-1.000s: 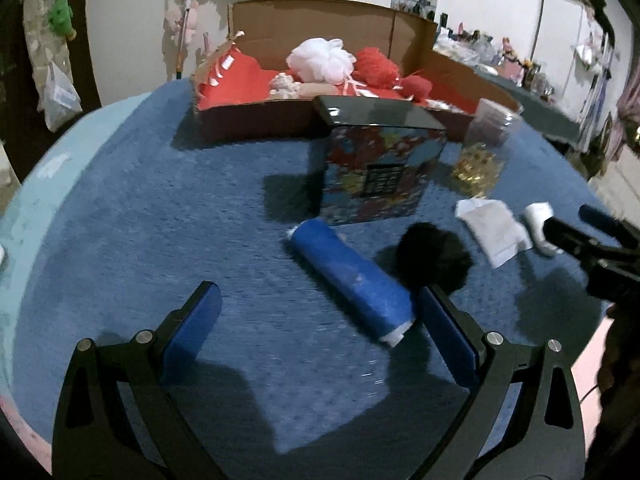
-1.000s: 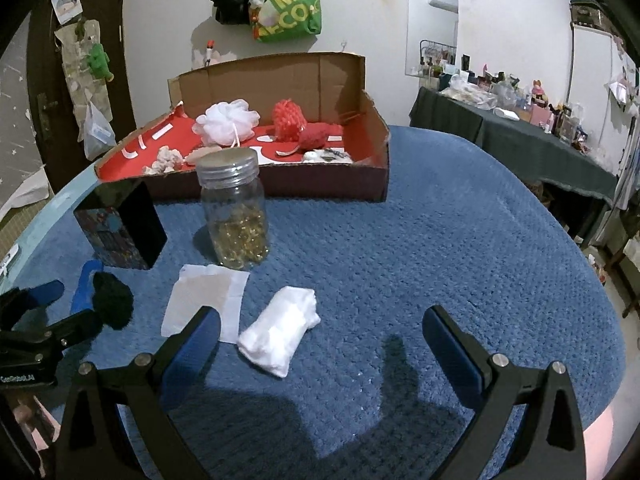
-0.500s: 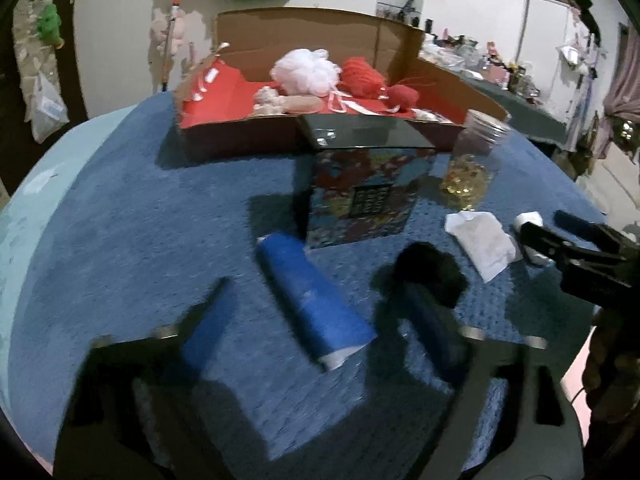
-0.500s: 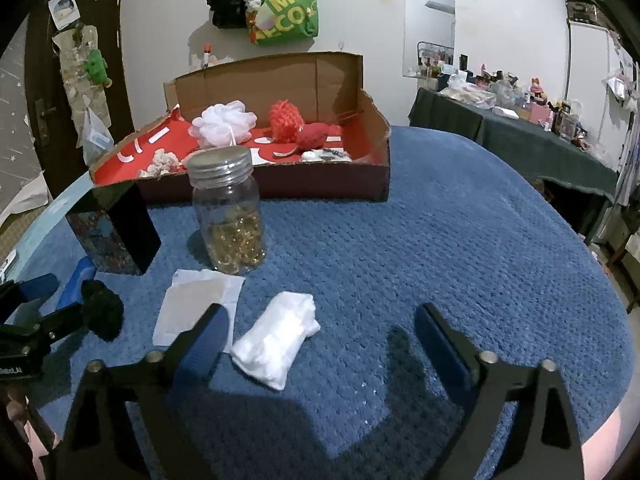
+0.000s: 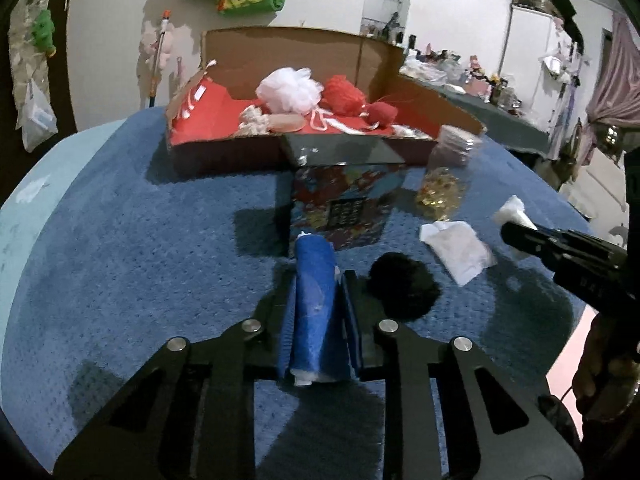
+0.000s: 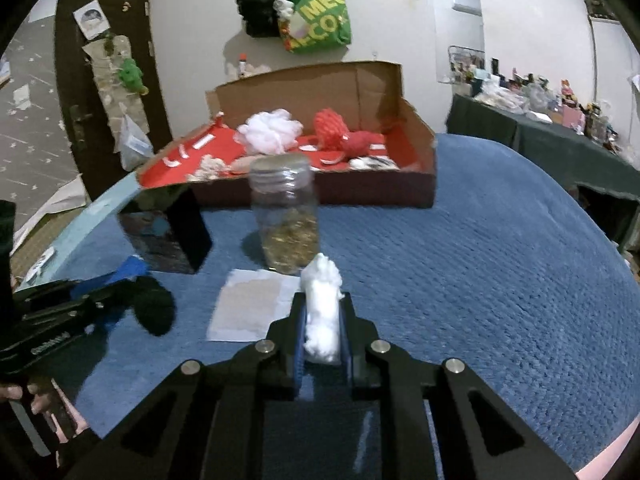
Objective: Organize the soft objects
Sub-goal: 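Grasp the blue foam roll with the left tool while the right tool grasps the white cloth, then carry the blue roll in the left tool while the right tool carries the white cloth to the box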
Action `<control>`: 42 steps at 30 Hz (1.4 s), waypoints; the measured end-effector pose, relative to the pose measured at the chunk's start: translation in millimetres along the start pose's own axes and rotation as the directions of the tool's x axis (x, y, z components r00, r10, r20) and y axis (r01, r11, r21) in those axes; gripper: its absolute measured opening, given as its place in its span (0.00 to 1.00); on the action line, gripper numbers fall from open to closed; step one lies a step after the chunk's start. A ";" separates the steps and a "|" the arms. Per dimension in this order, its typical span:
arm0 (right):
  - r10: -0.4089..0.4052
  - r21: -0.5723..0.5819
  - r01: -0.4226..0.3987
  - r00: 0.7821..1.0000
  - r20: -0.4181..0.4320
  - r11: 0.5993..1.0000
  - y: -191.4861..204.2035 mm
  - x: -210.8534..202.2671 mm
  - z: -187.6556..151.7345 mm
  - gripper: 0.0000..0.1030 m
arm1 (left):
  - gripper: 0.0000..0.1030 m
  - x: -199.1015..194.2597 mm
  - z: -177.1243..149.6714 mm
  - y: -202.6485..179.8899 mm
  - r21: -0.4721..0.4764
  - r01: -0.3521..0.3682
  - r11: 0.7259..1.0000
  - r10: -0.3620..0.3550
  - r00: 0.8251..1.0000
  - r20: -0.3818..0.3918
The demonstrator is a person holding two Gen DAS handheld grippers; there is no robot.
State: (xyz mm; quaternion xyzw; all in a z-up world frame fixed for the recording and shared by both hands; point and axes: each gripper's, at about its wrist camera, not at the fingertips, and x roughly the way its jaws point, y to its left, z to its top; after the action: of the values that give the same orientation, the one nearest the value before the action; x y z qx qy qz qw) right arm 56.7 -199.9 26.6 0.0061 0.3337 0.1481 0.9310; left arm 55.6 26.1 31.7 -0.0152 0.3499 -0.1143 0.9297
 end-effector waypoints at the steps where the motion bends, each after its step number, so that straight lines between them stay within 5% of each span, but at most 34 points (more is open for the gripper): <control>1: 0.013 -0.008 -0.013 1.000 0.005 1.000 4.1 -2.5 0.7 0.16 | 0.20 -0.9 0.5 -1.9 0.004 0.007 1.000 -0.007 1.000 0.004; 18: 0.069 -0.054 -0.069 0.998 -0.008 0.996 27.7 -4.8 -2.9 0.16 | 0.20 -2.5 2.4 -6.9 0.009 0.040 0.999 -0.040 0.999 0.005; 42: -0.005 -0.003 0.005 0.996 -0.090 1.000 -31.1 18.9 29.3 0.16 | 0.20 4.2 34.4 29.0 0.051 -0.002 0.999 0.005 0.998 -0.057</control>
State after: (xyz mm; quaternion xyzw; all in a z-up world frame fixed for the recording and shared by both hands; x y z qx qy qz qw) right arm 97.4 -221.8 34.3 -0.0027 0.3752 0.1465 0.9153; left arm 87.0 51.6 51.7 0.0127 0.3734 -0.1218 0.9195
